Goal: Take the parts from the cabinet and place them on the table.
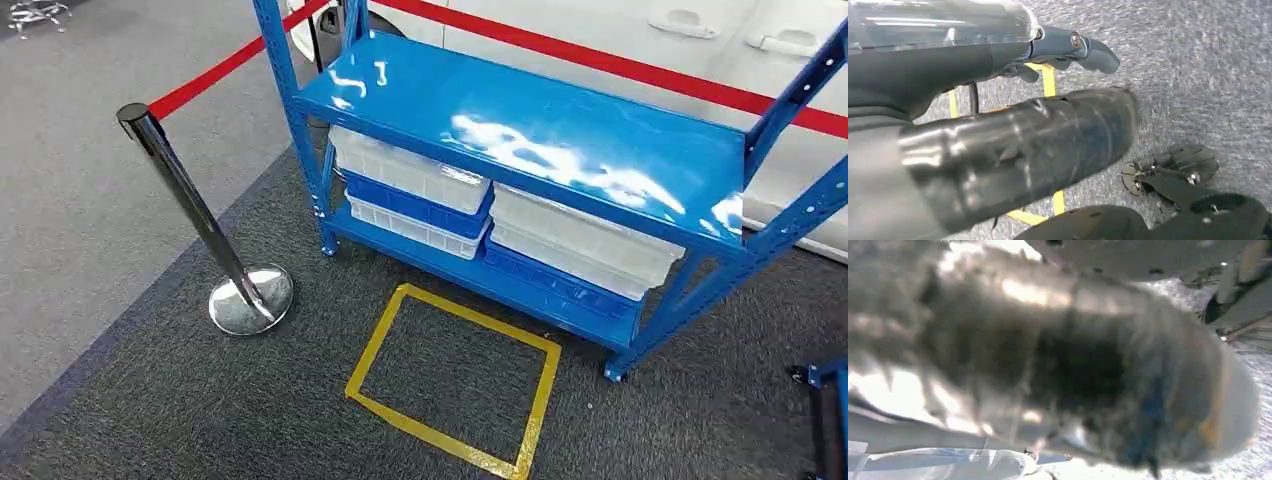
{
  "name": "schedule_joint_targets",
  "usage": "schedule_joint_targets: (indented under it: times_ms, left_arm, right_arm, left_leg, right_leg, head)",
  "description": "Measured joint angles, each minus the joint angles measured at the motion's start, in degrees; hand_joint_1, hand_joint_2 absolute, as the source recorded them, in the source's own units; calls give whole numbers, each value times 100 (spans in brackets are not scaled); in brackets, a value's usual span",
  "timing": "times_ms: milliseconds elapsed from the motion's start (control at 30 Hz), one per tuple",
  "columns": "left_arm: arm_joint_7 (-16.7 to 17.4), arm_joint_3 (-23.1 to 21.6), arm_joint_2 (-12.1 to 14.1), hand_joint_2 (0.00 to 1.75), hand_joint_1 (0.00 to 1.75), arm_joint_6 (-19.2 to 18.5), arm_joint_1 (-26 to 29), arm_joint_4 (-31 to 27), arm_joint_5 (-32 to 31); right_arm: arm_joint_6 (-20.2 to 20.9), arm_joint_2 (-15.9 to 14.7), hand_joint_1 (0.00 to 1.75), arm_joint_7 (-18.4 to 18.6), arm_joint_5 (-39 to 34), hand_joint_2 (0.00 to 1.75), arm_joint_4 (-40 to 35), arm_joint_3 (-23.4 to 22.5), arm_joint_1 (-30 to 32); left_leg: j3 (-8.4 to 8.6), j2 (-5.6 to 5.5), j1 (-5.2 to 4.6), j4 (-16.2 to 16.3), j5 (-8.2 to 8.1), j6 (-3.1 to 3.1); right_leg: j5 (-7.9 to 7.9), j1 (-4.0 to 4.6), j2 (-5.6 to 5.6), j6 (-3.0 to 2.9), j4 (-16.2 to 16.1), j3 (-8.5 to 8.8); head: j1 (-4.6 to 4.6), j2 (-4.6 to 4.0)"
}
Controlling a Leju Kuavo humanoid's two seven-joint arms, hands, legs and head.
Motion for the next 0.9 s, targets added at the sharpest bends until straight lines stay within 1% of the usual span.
schedule_joint_targets:
  times_ms: [33,67,100,133,167,200,233,267,333,367,400,433,467,500,533,567,600,633,667,700,733,767,800,867,900]
  left_arm:
    - [-7,0,-4,0,0,-2,15,0,-2]
    - [-7,0,-4,0,0,0,22,0,-2]
    - [-4,0,-4,0,0,-2,22,0,-2]
    - [-2,0,-7,0,0,-2,18,0,-2]
    - [-2,0,-13,0,0,0,14,0,-2]
    - [-2,0,-15,0,0,0,8,0,-2]
    - [-2,2,-15,0,0,0,5,0,-2]
    - [-2,2,-15,0,0,4,-7,0,-2]
    - [-7,7,-15,0,0,9,-25,0,-2]
    - [-7,7,-20,0,0,9,-35,0,-2]
    - [-7,7,-20,0,0,11,-36,0,-4]
    - [-7,7,-17,0,0,11,-28,0,-7]
    - [-7,9,-17,0,0,13,-27,0,-7]
    - [-7,11,-17,0,0,13,-20,0,-7]
    - [-7,13,-20,0,0,13,-11,0,-7]
    - [-7,13,-24,0,0,13,-1,0,-7]
    - [-7,13,-24,0,0,13,7,0,-9]
    - [-7,15,-24,0,0,13,11,0,-9]
    - [-7,20,-24,0,0,13,12,0,-11]
    - [-7,24,-22,0,0,15,11,0,-11]
    - [-7,37,-22,0,0,13,11,0,-18]
    - [-7,57,-17,0,0,13,9,0,-22]
    - [-9,70,-17,0,0,13,-5,0,-24]
    - [-13,85,-17,0,0,13,-12,0,-24]
    - [-11,96,-20,0,0,13,-3,0,-26]
  right_arm:
    - [0,0,0,0,0,0,0,-2,-13]
    - [0,0,0,0,0,0,0,-2,-13]
    - [0,2,0,0,0,0,0,-2,-8]
    - [2,2,0,0,0,0,0,-4,1]
    - [-4,2,0,0,2,0,0,-4,1]
    - [-20,0,0,-20,7,0,0,-7,1]
    - [-37,0,0,-46,13,0,0,-7,0]
    - [-53,0,0,-59,24,0,0,-9,-6]
    - [-81,0,0,-98,50,0,0,-9,0]
    - [-87,0,0,-114,61,0,0,-13,9]
    - [-92,0,0,-120,68,0,0,-13,5]
    - [-94,2,0,-122,70,0,0,-13,1]
    - [-96,0,0,-122,72,0,0,-13,-5]
    - [-96,2,0,-122,74,0,0,-13,-12]
    - [-94,2,0,-127,74,0,0,-13,-12]
    - [-94,7,0,-138,81,0,0,-15,-11]
    - [-94,7,0,-146,85,0,0,-15,-11]
    - [-94,7,0,-155,87,0,0,-17,-11]
    - [-94,7,0,-157,92,0,0,-17,-14]
    - [-96,9,0,-164,98,0,0,-17,-17]
    - [-100,9,0,-173,105,0,0,-20,-13]
    - [-101,15,0,-177,109,0,0,-22,-15]
    - [-105,13,0,-194,114,0,0,-24,-19]
    - [-116,15,0,-212,114,0,0,-37,-15]
    - [-116,13,0,-216,114,0,0,-46,-18]
  left_leg:
    - [-24,182,-14,3,-8,58]
    - [-25,233,-16,5,-10,56]
    - [-18,299,-16,5,-16,48]
    - [-7,339,-15,8,-26,38]
    - [10,360,-14,14,-41,18]
    - [24,379,-12,30,-59,-8]
    - [25,395,-14,48,-80,-41]
    - [-5,408,-54,83,-114,-95]
    - [16,426,-47,66,-121,-153]
    - [61,438,-40,50,-116,-190]
    - [55,424,-32,71,-139,-229]
    - [12,295,-7,201,-241,-258]
    - [-128,212,-8,501,-444,-276]
    - [-354,168,-1,970,-693,-296]
    - [-587,155,-1,1442,-887,-309]
    - [-788,155,-1,1837,-998,-317]
    - [-851,155,-1,1928,-941,-315]
    - [-788,155,-1,1750,-759,-306]
    - [-626,153,-1,1365,-502,-289]
    - [-384,150,-1,818,-204,-260]
    - [-169,124,-3,326,15,-215]
    - [-117,84,-40,148,-67,-180]
    - [-133,88,-42,161,-61,-169]
    - [-139,87,-65,152,-56,-127]
    - [-106,92,-22,87,-19,-70]
  right_leg:
    - [-713,-21,-281,52,1352,-663]
    - [-769,-35,-291,68,1603,-786]
    - [-673,-55,-309,83,1610,-787]
    - [-478,-68,-331,90,1341,-644]
    - [-216,-81,-361,89,847,-372]
    - [33,-88,-406,73,243,-40]
    - [26,-79,-466,37,-128,129]
    - [27,-35,-451,8,-148,142]
    - [-3,-12,-428,-48,-119,128]
    - [-7,3,-415,-77,-127,130]
    - [38,-59,-404,-140,-189,170]
    - [54,-61,-399,-162,-214,183]
    - [59,-65,-400,-195,-215,175]
    - [60,-57,-392,-201,-214,167]
    - [55,-44,-384,-212,-213,165]
    - [49,-33,-369,-220,-208,166]
    - [45,-29,-348,-222,-201,171]
    - [39,-29,-326,-222,-193,179]
    - [30,-29,-301,-217,-182,186]
    - [16,-29,-272,-198,-168,199]
    - [-1,-31,-256,-180,-157,197]
    - [-22,14,-246,-145,-107,171]
    - [-11,-4,-238,-111,-119,147]
    - [5,-19,-241,-53,-146,160]
    - [7,12,-238,-1,-160,178]
  head:
    - [26,0]
    - [28,0]
    - [26,0]
    - [28,0]
    - [28,0]
    - [26,0]
    - [30,0]
    - [22,0]
    - [22,0]
    - [26,0]
    - [24,0]
    - [24,0]
    - [17,0]
    - [20,0]
    - [19,0]
    - [19,0]
    - [20,0]
    - [17,0]
    - [20,0]
    - [17,0]
    - [20,0]
    - [20,0]
    - [20,0]
    - [20,0]
    - [22,0]
